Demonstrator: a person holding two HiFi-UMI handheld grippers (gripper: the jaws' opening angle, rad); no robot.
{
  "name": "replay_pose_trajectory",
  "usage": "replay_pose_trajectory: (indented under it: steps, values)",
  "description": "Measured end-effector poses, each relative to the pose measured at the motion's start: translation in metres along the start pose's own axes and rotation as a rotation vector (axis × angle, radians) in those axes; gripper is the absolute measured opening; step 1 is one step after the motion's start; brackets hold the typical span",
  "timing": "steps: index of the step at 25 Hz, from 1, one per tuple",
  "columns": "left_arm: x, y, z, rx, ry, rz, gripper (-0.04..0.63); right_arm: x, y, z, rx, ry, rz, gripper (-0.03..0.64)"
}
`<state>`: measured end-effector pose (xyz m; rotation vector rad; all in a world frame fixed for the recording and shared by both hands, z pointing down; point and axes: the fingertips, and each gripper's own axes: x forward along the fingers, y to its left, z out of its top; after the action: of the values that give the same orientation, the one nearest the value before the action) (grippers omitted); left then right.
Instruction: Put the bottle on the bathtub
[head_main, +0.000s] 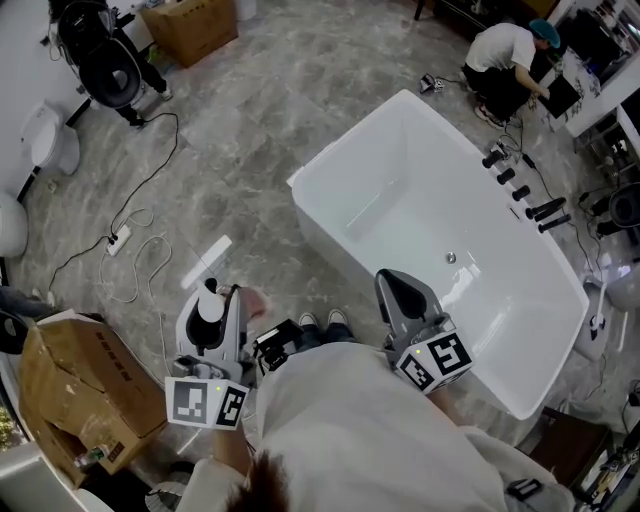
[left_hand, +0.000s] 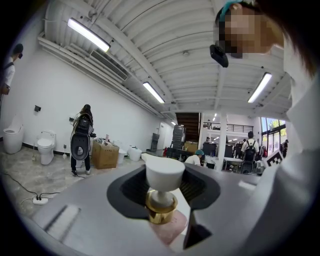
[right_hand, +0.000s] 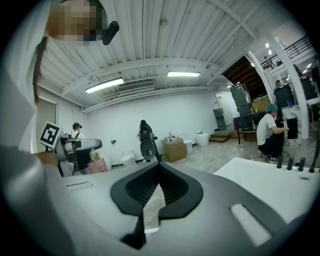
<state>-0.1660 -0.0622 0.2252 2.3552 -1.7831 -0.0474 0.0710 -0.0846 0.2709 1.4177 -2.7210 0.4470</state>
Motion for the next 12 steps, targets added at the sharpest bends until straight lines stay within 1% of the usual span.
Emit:
replay_pose_trajectory:
  steps: [5, 9, 12]
  values:
    - [0.009, 0.006, 0.0, 0.024, 0.01, -0.013, 0.202, 0.001, -0.001, 0.0, -0.004, 0.013, -0.002, -0.002]
    - [0.021, 0.015, -0.012, 0.034, 0.033, -0.03, 0.202, 0.002, -0.001, -0.009, 0.005, 0.051, -0.014, -0.002]
    - [0.032, 0.025, -0.028, 0.034, 0.045, -0.047, 0.202, 0.006, 0.001, -0.018, 0.01, 0.084, -0.02, -0.002]
